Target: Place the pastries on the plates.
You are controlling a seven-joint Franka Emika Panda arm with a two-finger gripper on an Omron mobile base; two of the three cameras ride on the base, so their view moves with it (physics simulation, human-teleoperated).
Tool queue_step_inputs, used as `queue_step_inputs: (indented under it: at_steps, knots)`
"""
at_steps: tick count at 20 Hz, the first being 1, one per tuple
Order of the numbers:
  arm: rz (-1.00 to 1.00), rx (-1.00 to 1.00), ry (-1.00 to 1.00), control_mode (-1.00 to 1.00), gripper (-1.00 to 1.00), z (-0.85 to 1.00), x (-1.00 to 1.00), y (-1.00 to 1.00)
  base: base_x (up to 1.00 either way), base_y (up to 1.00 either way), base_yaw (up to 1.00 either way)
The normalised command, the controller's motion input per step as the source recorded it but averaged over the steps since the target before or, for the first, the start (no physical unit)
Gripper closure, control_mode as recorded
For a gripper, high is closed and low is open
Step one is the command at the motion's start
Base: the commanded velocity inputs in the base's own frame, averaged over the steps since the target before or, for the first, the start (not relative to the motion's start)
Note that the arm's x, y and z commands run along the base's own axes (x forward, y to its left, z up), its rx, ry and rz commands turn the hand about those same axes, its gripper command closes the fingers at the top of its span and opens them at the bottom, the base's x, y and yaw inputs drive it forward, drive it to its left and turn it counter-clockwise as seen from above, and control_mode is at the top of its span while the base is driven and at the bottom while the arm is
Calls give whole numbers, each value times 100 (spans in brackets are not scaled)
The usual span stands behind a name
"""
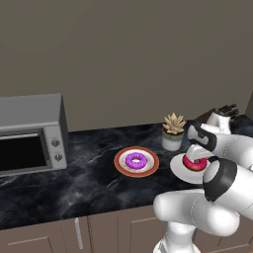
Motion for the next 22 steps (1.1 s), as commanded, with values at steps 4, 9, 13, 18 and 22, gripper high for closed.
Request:
queue_step_inputs:
  at_steps: [4, 9, 13, 18, 22]
  knots:
    - [0, 0, 5, -100, 100, -31, 0, 0, 0, 0, 0]
    - [0, 0, 3, -100, 100, -18, 0, 0, 0, 0, 0]
    - [0, 0, 0, -100, -100, 0, 0, 0, 0, 0, 0]
    - [0, 0, 0, -100, -100, 0, 0, 0, 0, 0, 0]
    - [0, 0, 1, -100, -100, 0, 11, -1, 0, 0, 0]
